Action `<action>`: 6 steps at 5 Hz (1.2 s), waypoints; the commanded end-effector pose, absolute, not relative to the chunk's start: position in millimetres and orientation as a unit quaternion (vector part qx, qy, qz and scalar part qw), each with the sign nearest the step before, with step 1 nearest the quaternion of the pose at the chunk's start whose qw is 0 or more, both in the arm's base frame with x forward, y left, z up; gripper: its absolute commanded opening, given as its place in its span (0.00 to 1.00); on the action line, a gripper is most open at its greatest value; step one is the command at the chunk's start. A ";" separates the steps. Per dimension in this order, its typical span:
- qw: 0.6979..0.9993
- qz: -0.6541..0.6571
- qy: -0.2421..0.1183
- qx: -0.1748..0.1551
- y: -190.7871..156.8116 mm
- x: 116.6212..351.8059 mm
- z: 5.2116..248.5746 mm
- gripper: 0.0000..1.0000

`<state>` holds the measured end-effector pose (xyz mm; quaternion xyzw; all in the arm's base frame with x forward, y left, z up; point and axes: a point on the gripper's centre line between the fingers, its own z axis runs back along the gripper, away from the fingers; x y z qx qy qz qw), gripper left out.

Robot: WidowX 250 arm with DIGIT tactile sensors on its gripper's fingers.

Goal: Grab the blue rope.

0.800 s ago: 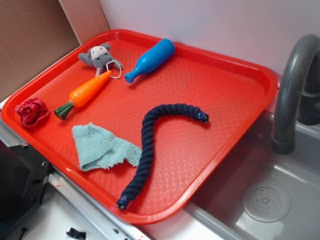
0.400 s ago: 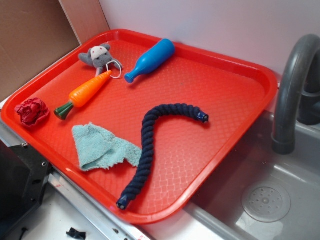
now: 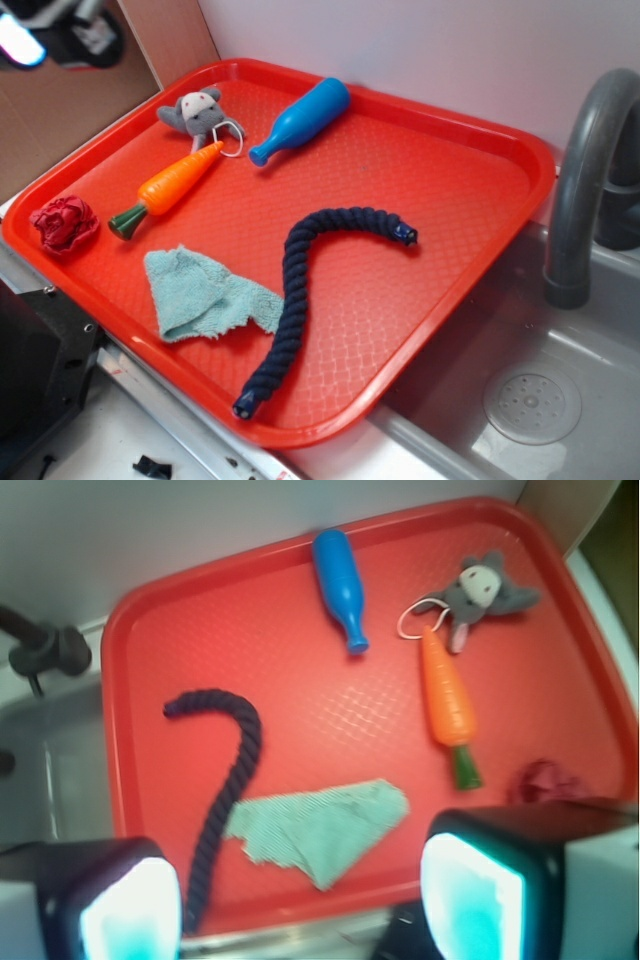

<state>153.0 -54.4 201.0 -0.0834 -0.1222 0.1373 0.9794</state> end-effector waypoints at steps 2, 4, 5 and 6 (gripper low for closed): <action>0.982 0.146 -0.106 -0.054 -102.3 215.8 120.6 1.00; 0.986 0.140 -0.084 -0.027 -104.1 242.3 57.4 1.00; 0.987 0.142 -0.065 -0.030 -98.9 244.4 40.0 1.00; 0.991 0.123 -0.041 -0.037 -103.5 245.1 15.2 1.00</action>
